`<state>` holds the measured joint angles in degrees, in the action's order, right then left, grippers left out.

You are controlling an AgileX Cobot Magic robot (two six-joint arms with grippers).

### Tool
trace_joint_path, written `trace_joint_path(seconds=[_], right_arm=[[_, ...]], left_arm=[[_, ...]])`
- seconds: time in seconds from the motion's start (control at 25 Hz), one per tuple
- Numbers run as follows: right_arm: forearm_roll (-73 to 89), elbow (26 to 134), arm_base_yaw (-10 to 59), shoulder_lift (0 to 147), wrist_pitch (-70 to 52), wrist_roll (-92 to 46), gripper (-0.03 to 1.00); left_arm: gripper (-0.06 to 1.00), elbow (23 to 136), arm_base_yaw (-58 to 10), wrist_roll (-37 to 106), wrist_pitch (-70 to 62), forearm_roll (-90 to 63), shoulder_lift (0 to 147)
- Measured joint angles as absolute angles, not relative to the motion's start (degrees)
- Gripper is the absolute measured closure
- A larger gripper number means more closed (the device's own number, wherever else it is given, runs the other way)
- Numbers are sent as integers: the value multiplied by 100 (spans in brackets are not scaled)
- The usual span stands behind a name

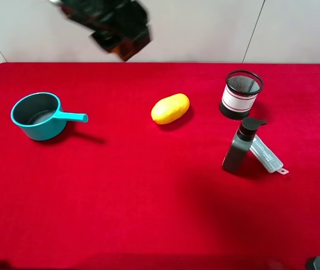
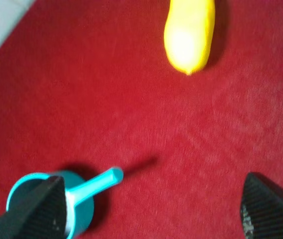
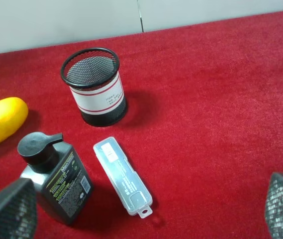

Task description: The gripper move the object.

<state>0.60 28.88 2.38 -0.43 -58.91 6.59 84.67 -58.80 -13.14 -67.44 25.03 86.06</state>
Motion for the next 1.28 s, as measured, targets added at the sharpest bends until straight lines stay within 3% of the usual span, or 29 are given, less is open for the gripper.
trace_joint_path(seconds=[0.64, 0.96, 1.28], right_arm=[[60, 2888, 238, -43, -5891, 659, 27], [60, 2888, 238, -43, -5886, 659, 27], [60, 2888, 238, -43, -5886, 659, 27]], left_arm=[[24, 5858, -5880, -1488, -6750, 2097, 5603], [1, 5201, -5880, -1152, -6757, 1951, 4294], [-4, 4509, -5701, -1129, -6757, 1499, 3688]])
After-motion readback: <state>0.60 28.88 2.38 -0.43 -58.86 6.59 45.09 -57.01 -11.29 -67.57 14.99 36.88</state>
